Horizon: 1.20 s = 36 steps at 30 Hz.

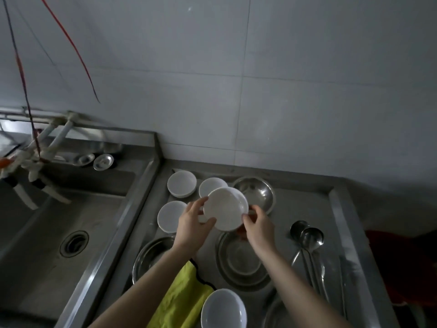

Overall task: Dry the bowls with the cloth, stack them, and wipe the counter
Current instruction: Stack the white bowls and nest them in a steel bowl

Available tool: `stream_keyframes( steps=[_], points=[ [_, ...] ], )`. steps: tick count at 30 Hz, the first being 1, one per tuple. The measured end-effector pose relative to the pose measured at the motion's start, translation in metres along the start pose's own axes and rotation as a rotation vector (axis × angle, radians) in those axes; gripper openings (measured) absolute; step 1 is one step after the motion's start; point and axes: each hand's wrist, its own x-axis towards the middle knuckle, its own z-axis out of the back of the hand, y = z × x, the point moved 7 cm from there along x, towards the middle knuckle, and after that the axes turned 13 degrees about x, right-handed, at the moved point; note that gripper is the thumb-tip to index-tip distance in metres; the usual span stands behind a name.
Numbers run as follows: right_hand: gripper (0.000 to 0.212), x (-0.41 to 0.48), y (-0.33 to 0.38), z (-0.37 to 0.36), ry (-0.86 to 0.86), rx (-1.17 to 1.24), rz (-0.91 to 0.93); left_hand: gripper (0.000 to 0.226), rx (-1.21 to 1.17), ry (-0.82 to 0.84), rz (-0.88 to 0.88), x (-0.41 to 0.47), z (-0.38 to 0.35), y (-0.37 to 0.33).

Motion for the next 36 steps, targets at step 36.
stream_keyframes(
  steps=[36],
  points=[
    [0.049,0.2,-0.044,-0.107,0.199,-0.841,0.303,0.081,0.269,0.109,0.099,0.137,-0.094,0.098]
  ],
)
